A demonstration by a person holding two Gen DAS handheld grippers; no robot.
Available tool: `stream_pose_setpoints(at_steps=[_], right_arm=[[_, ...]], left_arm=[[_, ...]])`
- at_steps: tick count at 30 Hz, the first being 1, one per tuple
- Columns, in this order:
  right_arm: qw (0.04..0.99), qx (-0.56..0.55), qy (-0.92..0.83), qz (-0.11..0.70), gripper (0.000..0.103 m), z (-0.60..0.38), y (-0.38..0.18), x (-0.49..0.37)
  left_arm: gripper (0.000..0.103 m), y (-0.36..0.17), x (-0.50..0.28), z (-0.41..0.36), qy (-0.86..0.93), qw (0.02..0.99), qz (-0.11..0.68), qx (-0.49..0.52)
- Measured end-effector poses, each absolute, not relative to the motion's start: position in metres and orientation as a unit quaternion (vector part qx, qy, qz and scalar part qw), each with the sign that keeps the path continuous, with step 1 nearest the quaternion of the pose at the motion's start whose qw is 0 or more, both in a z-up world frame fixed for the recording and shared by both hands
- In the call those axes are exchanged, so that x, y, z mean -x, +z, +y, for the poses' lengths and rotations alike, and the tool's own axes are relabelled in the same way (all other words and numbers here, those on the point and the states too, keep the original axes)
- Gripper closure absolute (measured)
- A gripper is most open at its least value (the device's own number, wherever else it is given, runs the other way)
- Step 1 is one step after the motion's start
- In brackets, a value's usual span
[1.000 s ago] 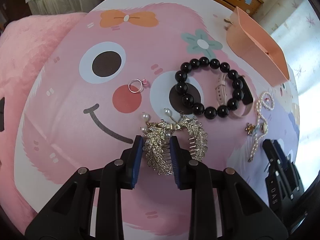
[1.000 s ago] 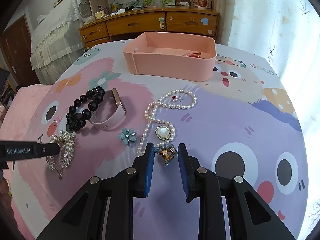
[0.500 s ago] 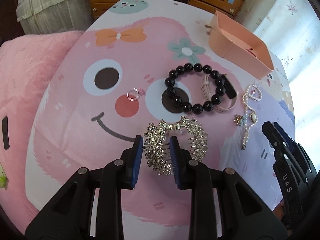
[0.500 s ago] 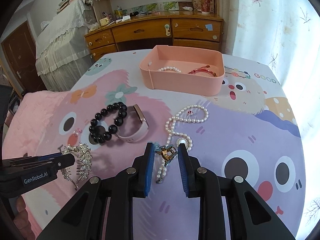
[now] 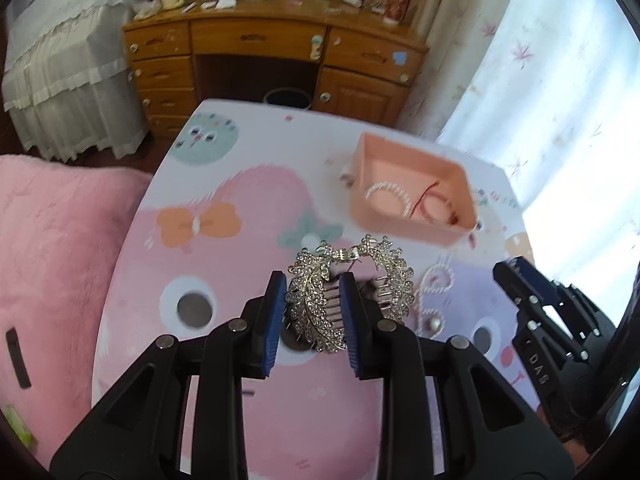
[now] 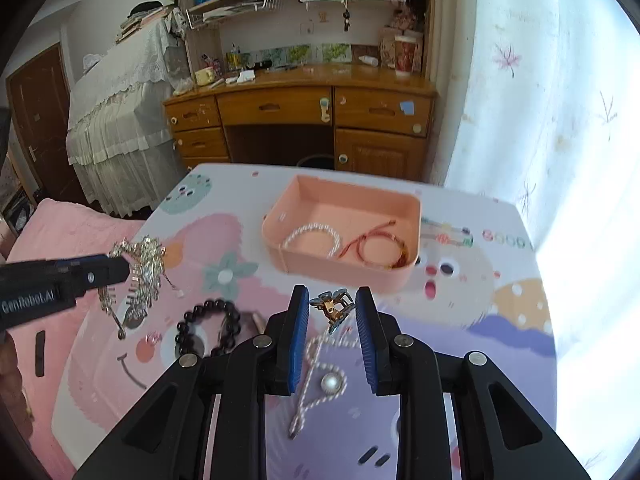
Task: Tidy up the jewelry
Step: 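Carry the hair clip and charm over the pink tray and release both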
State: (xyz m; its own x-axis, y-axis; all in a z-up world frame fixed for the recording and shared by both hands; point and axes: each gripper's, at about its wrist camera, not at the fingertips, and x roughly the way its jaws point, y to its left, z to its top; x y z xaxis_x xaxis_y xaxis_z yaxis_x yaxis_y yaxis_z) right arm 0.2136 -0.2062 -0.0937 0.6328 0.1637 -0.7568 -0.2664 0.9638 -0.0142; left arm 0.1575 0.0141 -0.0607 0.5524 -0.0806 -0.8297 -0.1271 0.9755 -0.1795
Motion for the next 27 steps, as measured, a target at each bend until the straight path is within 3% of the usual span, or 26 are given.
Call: stream_pose_setpoints(at_steps=[11, 23, 25, 27], right_arm=[[0.925, 0.056, 0.125, 0.354, 0.079, -0.222, -0.056, -0.270], [0.929, 0.017, 0.132, 0.344, 0.079, -0.239, -0.052, -0.346], [0.925, 0.006, 0.138, 0.354, 0.072, -0.243, -0.057, -0.355], [0.924, 0.002, 0.128, 0.361, 0.027, -0.247, -0.066, -0.360]], left_arm=[[0.079, -0.011, -0.229, -0.021, -0.036, 0.913, 0.393, 0.099], [0.079, -0.015, -0.304, -0.054, -0.065, 0.907, 0.399, 0.117], [0.079, -0.025, -0.310, -0.058, -0.078, 0.900, 0.413, 0.115], [0.075, -0.033, -0.318, -0.065, -0.076, 0.893, 0.433, 0.099]])
